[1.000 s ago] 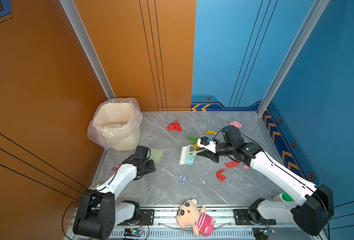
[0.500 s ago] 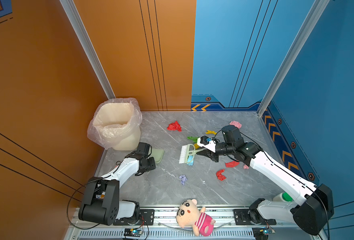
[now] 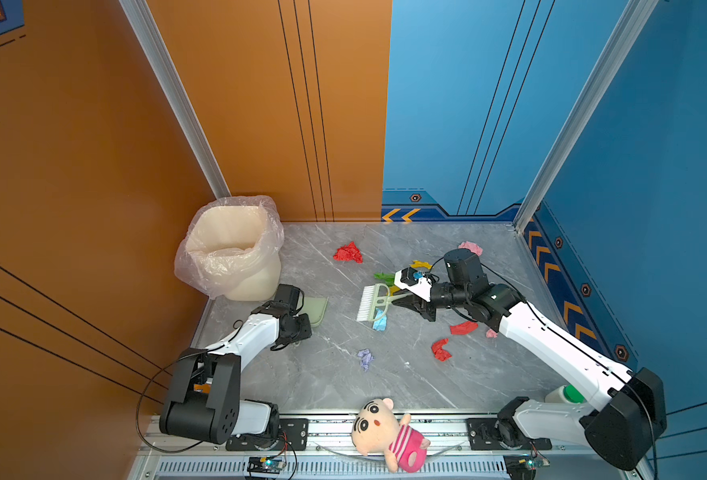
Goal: Sweep away the paper scraps from the table
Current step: 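Close the left gripper on the dustpan handle while the right holds the brush, then lift the dustpan with the left gripper while the right carries the brush forward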
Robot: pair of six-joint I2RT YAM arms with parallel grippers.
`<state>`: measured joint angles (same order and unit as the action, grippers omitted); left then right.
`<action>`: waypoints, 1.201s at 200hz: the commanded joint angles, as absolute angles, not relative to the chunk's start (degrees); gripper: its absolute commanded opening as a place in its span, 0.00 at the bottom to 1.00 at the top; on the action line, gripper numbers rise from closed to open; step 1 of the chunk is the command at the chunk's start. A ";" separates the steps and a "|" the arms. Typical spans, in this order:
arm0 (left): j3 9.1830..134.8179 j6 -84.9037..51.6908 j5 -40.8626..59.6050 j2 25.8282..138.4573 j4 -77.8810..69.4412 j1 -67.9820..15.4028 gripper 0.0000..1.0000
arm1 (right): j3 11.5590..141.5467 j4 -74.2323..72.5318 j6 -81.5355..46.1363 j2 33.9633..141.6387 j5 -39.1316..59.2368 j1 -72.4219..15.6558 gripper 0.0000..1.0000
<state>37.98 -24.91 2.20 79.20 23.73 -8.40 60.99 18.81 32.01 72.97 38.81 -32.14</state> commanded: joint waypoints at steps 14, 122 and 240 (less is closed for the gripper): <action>39.34 -24.51 1.64 80.30 23.16 -8.96 0.43 | 60.08 17.67 30.85 72.64 38.45 -31.64 0.00; 43.40 -21.79 0.31 87.26 22.15 -10.63 0.42 | 59.26 17.63 30.38 71.49 38.21 -31.09 0.00; 44.37 -23.81 -5.01 90.82 22.27 -14.58 0.34 | 59.33 17.23 29.84 71.40 38.63 -30.84 0.00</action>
<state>44.29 -23.16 -3.99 88.07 20.69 -13.65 60.03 18.35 31.03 72.84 38.79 -31.11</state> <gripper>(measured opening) 0.360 0.194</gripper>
